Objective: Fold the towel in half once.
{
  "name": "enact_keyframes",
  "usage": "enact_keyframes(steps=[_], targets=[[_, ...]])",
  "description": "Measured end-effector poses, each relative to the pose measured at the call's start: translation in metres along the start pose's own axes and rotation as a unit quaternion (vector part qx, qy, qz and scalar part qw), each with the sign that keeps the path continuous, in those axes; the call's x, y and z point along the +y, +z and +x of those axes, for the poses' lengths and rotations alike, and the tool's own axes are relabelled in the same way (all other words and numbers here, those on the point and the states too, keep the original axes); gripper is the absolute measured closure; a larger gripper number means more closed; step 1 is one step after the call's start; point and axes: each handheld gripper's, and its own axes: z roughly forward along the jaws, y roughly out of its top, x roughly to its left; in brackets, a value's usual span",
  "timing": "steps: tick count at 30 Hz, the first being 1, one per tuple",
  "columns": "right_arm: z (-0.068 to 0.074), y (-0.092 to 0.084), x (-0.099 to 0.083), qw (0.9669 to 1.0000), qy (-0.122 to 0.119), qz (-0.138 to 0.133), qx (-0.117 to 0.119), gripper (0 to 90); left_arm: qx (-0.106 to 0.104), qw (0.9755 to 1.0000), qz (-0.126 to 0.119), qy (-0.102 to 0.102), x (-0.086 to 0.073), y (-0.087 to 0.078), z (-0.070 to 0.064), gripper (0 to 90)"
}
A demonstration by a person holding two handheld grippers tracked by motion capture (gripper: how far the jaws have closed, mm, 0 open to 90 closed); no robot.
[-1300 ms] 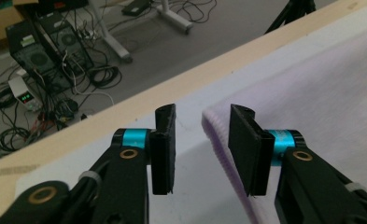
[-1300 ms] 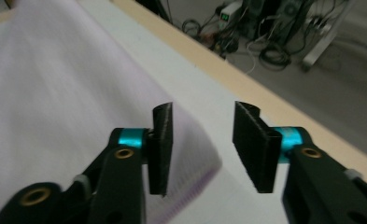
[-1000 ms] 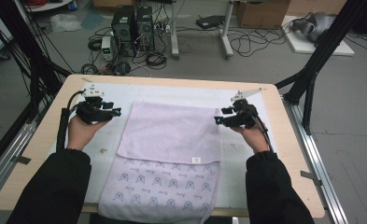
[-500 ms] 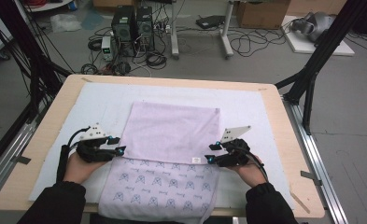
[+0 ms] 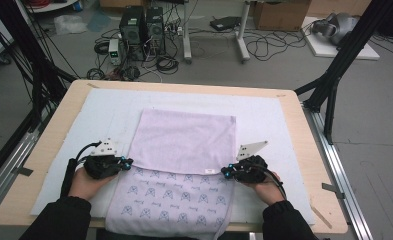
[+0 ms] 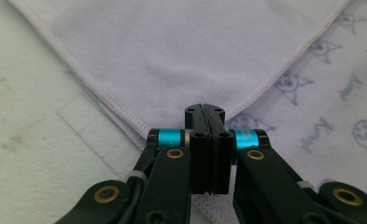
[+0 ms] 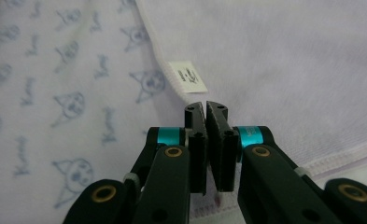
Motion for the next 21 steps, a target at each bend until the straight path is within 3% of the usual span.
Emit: enact_keyframes(steps=[6,9,13,15,16,18,21], targets=[[0.023,-0.028,0.010,0.9992,-0.018,-0.036,0.009,87.0,0.000,0.9996,-0.028,0.006,0.001,-0.038,-0.014,88.8],[0.045,-0.036,0.007,0.9986,-0.034,-0.029,0.028,86.9,-0.006,0.9993,-0.034,0.014,-0.009,-0.057,-0.032,88.8],[0.072,-0.042,-0.006,0.9967,-0.024,-0.029,0.072,85.5,-0.013,0.9988,-0.038,0.030,-0.030,-0.078,-0.061,89.4],[0.081,-0.043,-0.012,0.9959,-0.023,-0.024,0.085,76.7,-0.023,0.9986,-0.036,0.030,-0.038,-0.084,-0.071,87.8],[0.082,-0.044,-0.013,0.9953,-0.020,-0.024,0.091,71.7,-0.023,0.9986,-0.035,0.031,-0.040,-0.084,-0.074,82.7],[0.080,-0.045,-0.012,0.9959,-0.022,-0.029,0.083,65.7,-0.022,0.9987,-0.030,0.033,-0.038,-0.081,-0.070,75.0],[0.056,-0.043,-0.002,0.9987,-0.014,-0.036,0.033,57.4,-0.007,0.9992,-0.032,0.025,-0.026,-0.065,-0.050,68.9]])
